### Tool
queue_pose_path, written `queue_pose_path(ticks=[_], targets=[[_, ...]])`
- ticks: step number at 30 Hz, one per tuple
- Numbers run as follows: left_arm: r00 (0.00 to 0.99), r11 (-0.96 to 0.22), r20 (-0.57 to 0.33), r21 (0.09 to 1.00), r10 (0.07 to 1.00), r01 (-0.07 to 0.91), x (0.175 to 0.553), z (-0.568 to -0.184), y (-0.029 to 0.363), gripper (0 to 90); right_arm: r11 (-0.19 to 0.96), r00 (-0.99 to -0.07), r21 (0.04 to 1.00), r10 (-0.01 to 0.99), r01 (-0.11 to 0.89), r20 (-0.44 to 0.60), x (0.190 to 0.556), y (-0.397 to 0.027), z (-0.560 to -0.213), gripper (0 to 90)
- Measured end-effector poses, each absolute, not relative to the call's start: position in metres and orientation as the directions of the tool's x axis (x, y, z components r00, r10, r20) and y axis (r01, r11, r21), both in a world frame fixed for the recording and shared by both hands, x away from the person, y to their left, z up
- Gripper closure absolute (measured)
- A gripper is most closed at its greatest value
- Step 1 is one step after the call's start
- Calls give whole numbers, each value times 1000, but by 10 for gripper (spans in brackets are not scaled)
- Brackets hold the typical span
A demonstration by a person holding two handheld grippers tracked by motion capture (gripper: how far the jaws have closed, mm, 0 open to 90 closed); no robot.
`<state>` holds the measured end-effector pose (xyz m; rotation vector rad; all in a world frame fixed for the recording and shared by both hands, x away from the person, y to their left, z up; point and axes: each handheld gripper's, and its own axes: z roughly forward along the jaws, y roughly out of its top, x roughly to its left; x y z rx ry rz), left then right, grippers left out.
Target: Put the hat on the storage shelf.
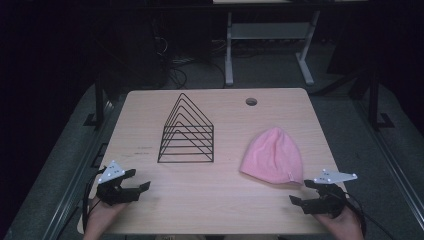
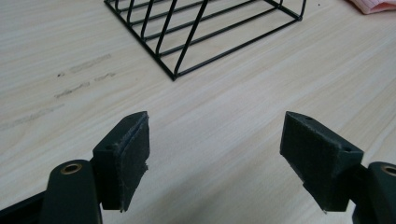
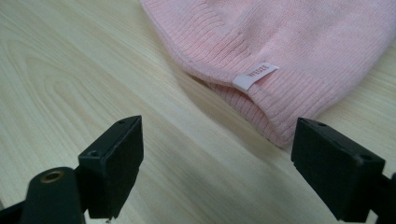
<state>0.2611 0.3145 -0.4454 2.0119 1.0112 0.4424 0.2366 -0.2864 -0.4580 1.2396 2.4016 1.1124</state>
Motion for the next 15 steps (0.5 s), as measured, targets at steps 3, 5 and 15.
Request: queue_pose_path(ticks=[3,5,15], targets=[[619,-343,-51,795,784,501,262,-447,312,236,353,-625,713,766,606,152,236,-288,-457,164],[621,-340,-59,794,782,504,261,-448,311,236,347,-627,715,762,607,162,236,-288,-455,163],[634,-349,-59,793,771,499,257,-448,310,236,359,-673,747,723,559,156,257,-287,-432,196]])
